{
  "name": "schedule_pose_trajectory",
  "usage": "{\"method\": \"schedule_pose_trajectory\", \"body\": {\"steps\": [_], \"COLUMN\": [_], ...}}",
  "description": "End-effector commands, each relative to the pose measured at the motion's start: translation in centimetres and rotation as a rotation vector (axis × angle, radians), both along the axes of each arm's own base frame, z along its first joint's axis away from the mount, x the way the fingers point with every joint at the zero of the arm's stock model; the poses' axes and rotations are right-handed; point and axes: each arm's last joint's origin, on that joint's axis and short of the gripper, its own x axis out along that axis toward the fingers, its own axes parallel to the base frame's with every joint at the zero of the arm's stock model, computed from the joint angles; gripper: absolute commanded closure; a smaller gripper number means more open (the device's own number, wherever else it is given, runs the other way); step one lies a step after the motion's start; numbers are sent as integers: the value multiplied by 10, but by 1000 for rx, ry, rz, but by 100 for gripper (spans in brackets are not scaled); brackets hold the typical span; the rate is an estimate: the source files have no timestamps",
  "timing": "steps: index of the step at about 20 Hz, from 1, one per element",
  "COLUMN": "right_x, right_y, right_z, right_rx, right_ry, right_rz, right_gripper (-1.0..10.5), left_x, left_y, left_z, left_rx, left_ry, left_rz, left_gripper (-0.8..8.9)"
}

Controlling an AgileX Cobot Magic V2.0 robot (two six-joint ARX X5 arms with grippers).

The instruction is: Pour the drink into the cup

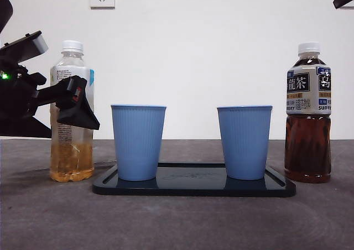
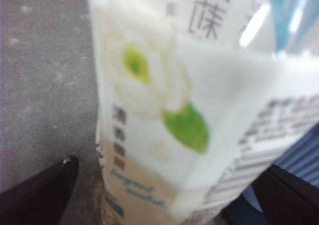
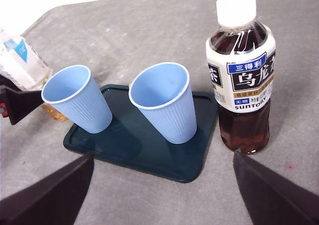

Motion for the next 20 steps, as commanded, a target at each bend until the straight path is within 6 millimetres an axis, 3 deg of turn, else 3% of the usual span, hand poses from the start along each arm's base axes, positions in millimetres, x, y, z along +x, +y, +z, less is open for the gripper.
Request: {"method": "schedule_pose_trajectory", "body": {"steps": [1, 4, 6, 9, 13, 20], "right_x": [-1, -1, -1, -1, -1, -3], "right_y": [0, 0, 0, 0, 0, 3], "right_z": [5, 5, 5, 5, 5, 3], "right_rx": [-5, -14, -25, -28, -43, -37], "right_ry": [-22, -29, -35, -37, -46, -27], "right_rz": [11, 15, 20, 22, 29, 161], "right_gripper": [501, 501, 501, 501, 501, 501], "left_x": [2, 2, 2, 1, -5, -20], "left_y": [-2, -2, -2, -1, 0, 6], "left_z": [-2, -2, -2, -2, 6, 48], "left_rx": [1, 1, 1, 2, 45, 224], "left_ry": [-8, -9, -9, -5, -8, -74], "left_rz": [-7, -7, -7, -7, -27, -71], "left_gripper": [344, 523, 574, 579, 669, 669]}}
